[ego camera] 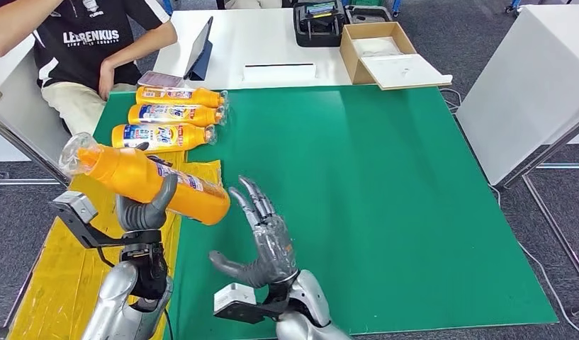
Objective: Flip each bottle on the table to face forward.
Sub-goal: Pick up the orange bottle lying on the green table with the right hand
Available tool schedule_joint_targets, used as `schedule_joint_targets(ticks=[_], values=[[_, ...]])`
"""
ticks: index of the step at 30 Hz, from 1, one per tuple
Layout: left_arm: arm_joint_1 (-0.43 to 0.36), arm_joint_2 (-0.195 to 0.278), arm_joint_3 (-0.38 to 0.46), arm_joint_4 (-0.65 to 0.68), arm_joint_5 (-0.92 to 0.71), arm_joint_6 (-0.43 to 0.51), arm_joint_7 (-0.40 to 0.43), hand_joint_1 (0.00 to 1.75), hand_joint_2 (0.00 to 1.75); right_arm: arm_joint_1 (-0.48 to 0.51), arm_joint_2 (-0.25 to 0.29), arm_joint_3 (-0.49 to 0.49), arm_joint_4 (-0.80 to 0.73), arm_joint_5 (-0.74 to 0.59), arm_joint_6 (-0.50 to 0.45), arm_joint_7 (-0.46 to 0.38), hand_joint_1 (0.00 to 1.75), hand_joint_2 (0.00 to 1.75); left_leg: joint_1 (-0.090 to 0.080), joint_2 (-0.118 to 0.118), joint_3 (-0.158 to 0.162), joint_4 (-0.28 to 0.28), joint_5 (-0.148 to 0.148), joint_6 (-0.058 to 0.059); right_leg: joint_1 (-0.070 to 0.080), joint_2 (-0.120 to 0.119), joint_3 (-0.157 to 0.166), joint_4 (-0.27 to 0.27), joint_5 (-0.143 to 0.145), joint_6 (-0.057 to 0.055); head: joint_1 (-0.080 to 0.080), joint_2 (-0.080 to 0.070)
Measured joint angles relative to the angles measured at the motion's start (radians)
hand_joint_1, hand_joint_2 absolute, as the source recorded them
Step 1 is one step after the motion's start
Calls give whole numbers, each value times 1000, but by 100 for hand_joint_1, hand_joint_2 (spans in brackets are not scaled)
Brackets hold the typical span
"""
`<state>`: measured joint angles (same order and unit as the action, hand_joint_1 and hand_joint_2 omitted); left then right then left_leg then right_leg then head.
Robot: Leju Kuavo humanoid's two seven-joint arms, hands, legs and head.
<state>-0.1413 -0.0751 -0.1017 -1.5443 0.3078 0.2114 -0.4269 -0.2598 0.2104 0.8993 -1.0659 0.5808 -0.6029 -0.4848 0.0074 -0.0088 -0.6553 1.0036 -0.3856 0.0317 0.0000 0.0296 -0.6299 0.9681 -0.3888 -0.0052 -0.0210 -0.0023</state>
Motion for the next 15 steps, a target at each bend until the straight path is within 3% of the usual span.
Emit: schedule_joint_targets(ticks=[10,15], values=[[-13,2,41,24,-241,187,-76,175,175,196,-133,-112,-449,-158,56,-118,0,175,-1,0,0,0,-1,0,0,0,0,0,0,0,0,0],[-21,3,46,36,-285,213,-84,175,175,244,-181,-139,-569,-176,52,-133,0,175,0,0,0,0,-1,0,0,1,0,0,0,0,0,0]])
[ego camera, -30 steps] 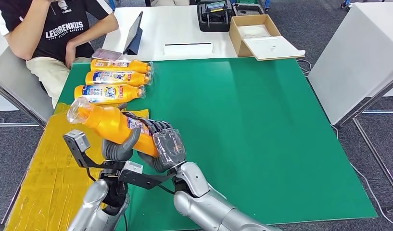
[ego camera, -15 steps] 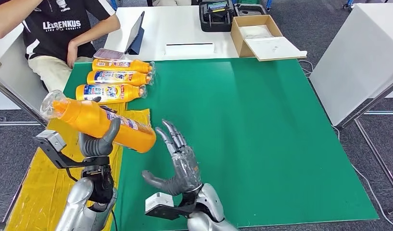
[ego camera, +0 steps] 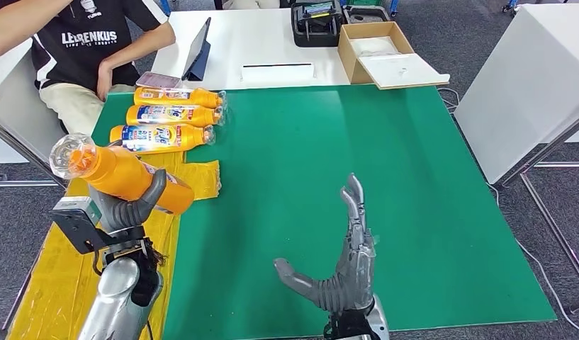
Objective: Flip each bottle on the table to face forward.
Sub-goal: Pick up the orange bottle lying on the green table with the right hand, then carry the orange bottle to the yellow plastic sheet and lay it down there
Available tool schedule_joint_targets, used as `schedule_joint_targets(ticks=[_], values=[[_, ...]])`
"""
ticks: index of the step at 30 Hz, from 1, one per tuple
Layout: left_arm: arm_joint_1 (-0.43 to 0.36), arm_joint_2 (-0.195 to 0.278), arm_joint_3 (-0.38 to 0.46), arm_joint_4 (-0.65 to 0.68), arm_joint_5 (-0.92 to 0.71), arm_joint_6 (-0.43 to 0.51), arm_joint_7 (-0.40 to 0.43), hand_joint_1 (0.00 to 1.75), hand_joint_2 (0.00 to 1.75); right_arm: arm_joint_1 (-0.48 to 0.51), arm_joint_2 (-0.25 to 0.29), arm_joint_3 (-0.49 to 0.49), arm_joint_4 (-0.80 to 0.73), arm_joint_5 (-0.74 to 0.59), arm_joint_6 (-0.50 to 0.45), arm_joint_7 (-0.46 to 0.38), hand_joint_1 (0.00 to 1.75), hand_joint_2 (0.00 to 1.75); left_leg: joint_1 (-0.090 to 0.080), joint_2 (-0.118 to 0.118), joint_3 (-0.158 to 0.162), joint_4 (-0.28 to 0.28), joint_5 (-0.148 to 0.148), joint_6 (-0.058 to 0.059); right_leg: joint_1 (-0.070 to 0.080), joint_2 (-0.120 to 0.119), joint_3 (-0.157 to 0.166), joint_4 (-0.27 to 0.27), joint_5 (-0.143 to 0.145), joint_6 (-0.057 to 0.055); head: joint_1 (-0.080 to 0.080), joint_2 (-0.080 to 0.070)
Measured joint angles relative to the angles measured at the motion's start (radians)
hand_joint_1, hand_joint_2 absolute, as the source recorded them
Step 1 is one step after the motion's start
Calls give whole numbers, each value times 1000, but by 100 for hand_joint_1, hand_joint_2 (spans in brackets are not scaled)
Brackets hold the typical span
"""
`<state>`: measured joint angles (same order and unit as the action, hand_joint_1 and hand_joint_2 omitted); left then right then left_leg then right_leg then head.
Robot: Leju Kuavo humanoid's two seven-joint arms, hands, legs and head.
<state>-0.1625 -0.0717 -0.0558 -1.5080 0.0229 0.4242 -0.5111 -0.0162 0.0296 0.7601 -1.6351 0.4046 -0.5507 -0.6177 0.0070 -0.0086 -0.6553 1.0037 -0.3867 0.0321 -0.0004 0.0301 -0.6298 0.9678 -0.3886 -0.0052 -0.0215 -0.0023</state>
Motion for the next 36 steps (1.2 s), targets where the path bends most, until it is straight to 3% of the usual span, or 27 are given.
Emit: schedule_joint_targets(ticks=[3,8,13,15,18,21,23,27,36], values=[[-1,2,-2,8,-158,74,-5,175,175,23,-19,-14,-44,-11,-23,-10,0,175,0,0,0,0,0,0,0,0,0,0,0,0,0,0],[-1,26,-28,54,-715,201,58,175,175,93,-58,-73,-133,-84,-46,-14,0,175,0,0,1,0,0,0,0,0,0,0,0,0,0,0],[-30,68,-78,163,-1472,263,305,175,175,152,-75,-175,-207,-106,-45,-1,0,175,0,0,1,0,0,0,0,0,1,0,0,0,0,0],[-37,85,-94,197,-1611,267,363,175,175,162,-78,-201,-219,-101,-52,-1,0,175,0,2,1,0,0,0,0,1,1,0,0,0,0,0],[-67,127,-147,247,-1607,268,484,175,175,170,-83,-218,-226,-99,-64,-2,0,175,0,3,2,0,0,0,0,2,0,0,0,0,0,0],[-134,201,-299,347,-1596,268,685,175,175,167,-94,-221,-223,-103,-76,-4,0,175,0,2,2,0,0,0,0,1,2,0,0,0,0,0],[-165,240,-392,422,-1595,266,748,175,175,165,-101,-221,-218,-106,-78,-7,0,175,1,3,2,0,1,0,0,1,2,0,0,0,0,0],[-195,274,-472,545,-1594,249,749,175,175,165,-110,-221,-209,-94,-80,-9,0,175,1,3,2,0,1,-1,1,2,2,1,0,0,0,0],[-229,276,-390,693,-1593,159,715,175,175,165,-114,-221,-206,-58,-71,18,0,175,1,3,2,0,0,-1,0,1,1,0,0,-1,0,0]])
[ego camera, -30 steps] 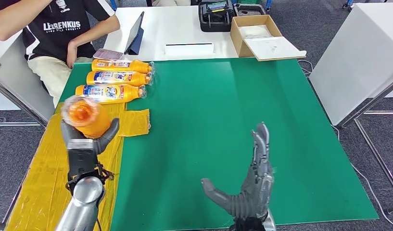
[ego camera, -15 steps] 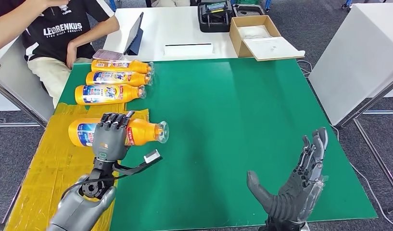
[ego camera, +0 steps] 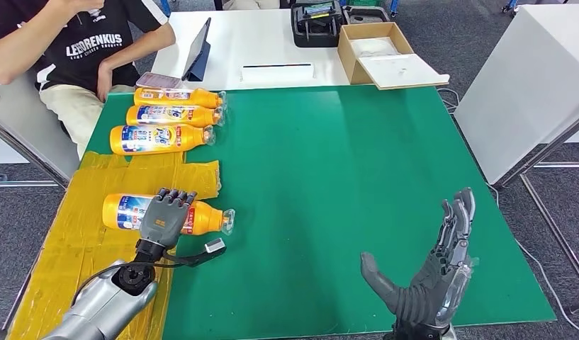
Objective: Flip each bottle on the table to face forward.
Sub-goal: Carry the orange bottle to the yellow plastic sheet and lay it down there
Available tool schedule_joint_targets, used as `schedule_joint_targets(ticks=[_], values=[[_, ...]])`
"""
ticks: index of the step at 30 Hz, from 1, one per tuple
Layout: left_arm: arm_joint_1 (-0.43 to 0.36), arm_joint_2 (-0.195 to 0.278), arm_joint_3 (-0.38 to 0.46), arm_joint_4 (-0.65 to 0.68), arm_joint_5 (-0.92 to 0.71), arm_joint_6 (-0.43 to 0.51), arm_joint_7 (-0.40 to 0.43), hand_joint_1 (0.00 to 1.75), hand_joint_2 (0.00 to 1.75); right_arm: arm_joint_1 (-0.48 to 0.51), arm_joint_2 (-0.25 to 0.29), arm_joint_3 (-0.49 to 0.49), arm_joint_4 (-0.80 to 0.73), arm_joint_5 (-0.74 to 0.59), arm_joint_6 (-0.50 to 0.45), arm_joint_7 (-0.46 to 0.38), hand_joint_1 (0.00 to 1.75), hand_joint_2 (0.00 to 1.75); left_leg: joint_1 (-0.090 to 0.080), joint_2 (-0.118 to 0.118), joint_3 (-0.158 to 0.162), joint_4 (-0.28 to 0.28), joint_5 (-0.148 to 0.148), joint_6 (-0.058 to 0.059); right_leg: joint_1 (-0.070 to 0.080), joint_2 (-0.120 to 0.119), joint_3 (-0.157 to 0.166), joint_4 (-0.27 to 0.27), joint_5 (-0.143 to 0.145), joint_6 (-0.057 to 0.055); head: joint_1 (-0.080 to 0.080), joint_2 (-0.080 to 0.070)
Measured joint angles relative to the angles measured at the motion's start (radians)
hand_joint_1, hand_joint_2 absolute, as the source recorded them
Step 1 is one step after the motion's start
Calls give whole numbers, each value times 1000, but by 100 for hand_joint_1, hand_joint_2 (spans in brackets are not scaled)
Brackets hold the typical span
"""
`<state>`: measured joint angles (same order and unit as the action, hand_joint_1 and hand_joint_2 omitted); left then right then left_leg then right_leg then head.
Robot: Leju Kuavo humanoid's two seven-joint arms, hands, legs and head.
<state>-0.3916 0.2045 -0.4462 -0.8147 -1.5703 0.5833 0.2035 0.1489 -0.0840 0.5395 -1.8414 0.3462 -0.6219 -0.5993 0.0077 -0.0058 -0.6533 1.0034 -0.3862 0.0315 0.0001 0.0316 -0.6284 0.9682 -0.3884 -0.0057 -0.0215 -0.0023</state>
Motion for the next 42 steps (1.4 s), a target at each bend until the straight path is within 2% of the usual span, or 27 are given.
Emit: schedule_joint_targets(ticks=[5,9,15,26,32,39,42], values=[[-23,-20,55,51,0,-53,5,175,175,5,0,0,0,21,15,14,0,175,0,0,0,0,0,0,0,0,0,0,0,0,0,0],[-36,-37,112,83,0,-63,1,2,175,6,0,0,1,26,26,21,0,175,0,0,0,0,0,0,0,0,0,0,0,0,0,0],[-40,-59,174,102,0,-83,-20,0,175,4,2,0,9,25,37,29,0,175,0,0,0,0,0,0,0,0,0,0,0,0,0,0],[-46,-78,213,114,0,-93,-31,0,175,4,7,0,15,27,38,36,0,175,0,0,0,0,0,0,0,0,0,0,0,0,0,0],[-41,-95,257,103,0,-125,-78,0,175,8,7,0,15,40,42,51,0,175,0,-1,0,0,0,0,0,0,1,0,0,0,0,0],[-27,-112,290,82,0,-138,-97,0,175,13,8,0,15,46,43,55,0,175,0,0,0,0,0,0,0,0,0,0,0,0,0,0],[-5,-128,314,38,39,-162,-152,0,175,19,8,-1,15,49,29,57,0,175,0,0,0,0,0,0,0,0,0,0,0,0,0,0]])
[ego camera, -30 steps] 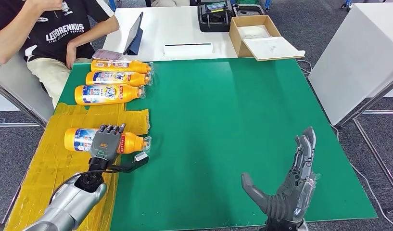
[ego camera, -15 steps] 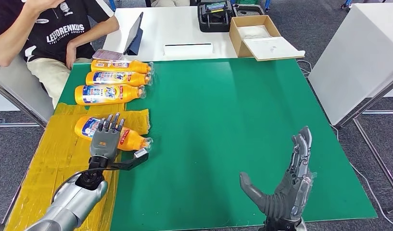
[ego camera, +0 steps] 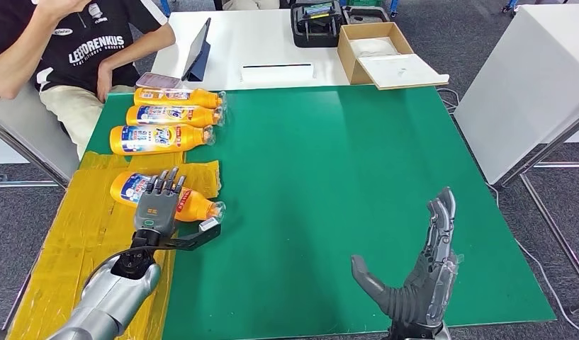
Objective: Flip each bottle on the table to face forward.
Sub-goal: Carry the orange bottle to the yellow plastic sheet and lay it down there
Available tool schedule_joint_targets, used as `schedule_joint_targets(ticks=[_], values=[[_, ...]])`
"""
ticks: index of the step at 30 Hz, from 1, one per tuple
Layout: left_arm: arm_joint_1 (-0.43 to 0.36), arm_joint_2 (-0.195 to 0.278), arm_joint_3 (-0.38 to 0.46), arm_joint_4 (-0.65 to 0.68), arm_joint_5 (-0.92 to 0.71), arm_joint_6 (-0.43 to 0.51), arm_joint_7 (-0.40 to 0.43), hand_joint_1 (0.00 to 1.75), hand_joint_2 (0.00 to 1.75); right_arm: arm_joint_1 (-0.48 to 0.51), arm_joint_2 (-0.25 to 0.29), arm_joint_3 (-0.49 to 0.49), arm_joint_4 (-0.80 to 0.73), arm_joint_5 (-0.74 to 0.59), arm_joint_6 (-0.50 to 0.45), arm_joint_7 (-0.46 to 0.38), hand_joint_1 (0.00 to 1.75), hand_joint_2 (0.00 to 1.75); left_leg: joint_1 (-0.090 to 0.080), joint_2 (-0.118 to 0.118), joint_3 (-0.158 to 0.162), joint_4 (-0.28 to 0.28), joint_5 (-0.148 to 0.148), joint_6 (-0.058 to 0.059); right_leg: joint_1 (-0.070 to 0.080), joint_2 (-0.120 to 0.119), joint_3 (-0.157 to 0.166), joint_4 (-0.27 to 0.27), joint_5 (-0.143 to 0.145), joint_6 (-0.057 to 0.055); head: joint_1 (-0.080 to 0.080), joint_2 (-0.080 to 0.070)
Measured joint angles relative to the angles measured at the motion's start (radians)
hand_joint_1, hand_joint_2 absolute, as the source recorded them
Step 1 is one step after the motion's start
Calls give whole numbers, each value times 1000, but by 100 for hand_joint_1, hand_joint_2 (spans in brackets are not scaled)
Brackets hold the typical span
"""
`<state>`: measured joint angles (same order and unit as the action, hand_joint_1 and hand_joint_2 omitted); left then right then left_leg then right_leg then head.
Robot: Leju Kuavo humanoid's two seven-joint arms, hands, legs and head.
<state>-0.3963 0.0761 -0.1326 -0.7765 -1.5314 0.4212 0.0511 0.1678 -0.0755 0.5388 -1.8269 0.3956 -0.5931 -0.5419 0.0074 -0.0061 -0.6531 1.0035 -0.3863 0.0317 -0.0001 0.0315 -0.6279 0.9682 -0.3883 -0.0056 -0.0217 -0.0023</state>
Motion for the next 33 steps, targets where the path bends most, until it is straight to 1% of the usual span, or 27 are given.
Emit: schedule_joint_targets(ticks=[2,4,6,8,10,13,15,17,19,21,24,28,30,33], values=[[40,-20,24,-81,95,-41,-68,0,175,12,0,-2,-3,2,-21,0,0,175,0,0,0,0,0,0,0,0,0,0,0,0,0,0],[101,-39,39,-208,218,-107,-133,0,175,31,0,-7,-12,6,-39,3,0,175,0,0,-1,0,-1,0,0,0,0,0,0,0,0,0],[158,-49,39,-338,301,-158,-165,0,175,47,0,-13,-25,15,-46,7,0,175,0,0,-1,0,-2,0,0,0,0,0,-1,1,0,0],[214,-52,32,-480,318,-180,-156,0,87,62,0,-21,-40,30,-46,16,0,175,-1,1,-1,0,-3,0,0,1,-1,0,-1,0,0,0],[272,-49,18,-637,292,-187,-126,0,0,78,3,-32,-58,47,-45,26,0,175,-1,1,-1,0,-5,1,-1,1,-1,0,-2,1,0,0],[336,-28,-9,-847,266,-190,-91,0,0,94,10,-51,-80,60,-44,40,0,175,-1,0,0,0,-5,2,-1,1,0,0,-4,2,0,0],[372,-10,-30,-950,307,-193,-97,0,0,105,14,-61,-91,64,-44,44,0,175,0,0,0,0,-6,2,0,1,0,0,-4,2,0,0],[400,4,-48,-1019,375,-197,-126,0,0,115,16,-67,-97,62,-44,43,0,175,0,0,0,0,-6,2,0,1,0,0,-4,1,0,0],[424,12,-62,-1064,465,-198,-177,0,87,122,16,-69,-101,56,-46,38,0,175,0,0,0,0,-6,2,0,1,0,0,-4,1,0,0],[447,15,-77,-1091,599,-198,-255,0,175,125,16,-69,-101,52,-47,33,0,175,0,0,1,0,-5,2,0,1,1,0,-4,1,0,0],[481,9,-98,-1116,816,-209,-365,0,175,124,16,-69,-99,51,-53,31,0,175,0,0,1,0,-5,2,0,1,1,0,-4,1,0,0],[515,-27,-115,-1117,1050,-266,-451,0,175,113,16,-68,-92,24,-58,19,0,175,-1,0,1,0,-6,2,0,0,1,0,-4,2,0,0],[523,-48,-122,-1108,1103,-284,-470,0,175,108,16,-68,-90,12,-58,14,0,175,-1,0,1,0,-6,2,-1,0,2,-1,-4,2,0,0],[528,-67,-128,-1097,1119,-291,-476,0,175,103,16,-68,-88,7,-58,11,0,175,-1,0,1,0,-6,3,-1,0,2,-1,-4,2,0,0]])
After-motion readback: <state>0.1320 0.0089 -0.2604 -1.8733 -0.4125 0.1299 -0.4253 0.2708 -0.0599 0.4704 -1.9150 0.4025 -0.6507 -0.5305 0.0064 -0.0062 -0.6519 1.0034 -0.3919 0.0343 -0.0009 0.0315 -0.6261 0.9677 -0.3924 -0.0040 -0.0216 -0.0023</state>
